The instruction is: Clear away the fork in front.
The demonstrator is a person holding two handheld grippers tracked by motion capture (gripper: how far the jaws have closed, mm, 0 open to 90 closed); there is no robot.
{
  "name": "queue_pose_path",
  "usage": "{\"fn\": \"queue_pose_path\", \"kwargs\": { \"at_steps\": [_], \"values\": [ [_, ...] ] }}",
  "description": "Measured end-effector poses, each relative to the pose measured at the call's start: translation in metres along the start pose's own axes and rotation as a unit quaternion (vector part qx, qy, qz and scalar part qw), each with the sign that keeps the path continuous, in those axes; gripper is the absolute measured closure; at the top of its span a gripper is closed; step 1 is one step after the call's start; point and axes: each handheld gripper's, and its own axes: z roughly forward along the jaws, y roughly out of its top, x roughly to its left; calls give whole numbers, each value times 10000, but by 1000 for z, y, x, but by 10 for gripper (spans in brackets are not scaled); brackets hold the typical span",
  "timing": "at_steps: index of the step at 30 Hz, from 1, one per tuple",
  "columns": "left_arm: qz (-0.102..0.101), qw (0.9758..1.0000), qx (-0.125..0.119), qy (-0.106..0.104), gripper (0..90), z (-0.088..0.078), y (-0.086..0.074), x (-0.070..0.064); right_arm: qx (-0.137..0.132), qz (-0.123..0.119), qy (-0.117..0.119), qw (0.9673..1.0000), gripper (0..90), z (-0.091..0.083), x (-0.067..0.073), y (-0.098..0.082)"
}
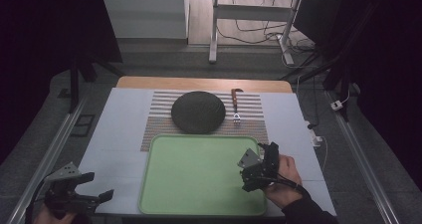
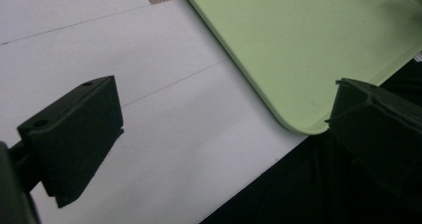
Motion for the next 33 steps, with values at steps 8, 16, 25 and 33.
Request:
{"fn": "queue_pose_path", "kwargs": {
  "at_steps": [8,16,25,33],
  "values": [
    [21,10000,75,-13,5,2,1,0,138,-408,-257,9987,0,12,-8,7],
    [-13,9998,182,-62,5,4,2,1,253,-655,-449,9965,0,26,-15,14],
    [-10,9997,214,-72,6,4,2,1,463,-814,-581,9939,0,49,-24,21],
    [-9,9997,229,-84,6,5,2,1,502,-883,-643,9927,0,66,-34,25]
  ]
}}
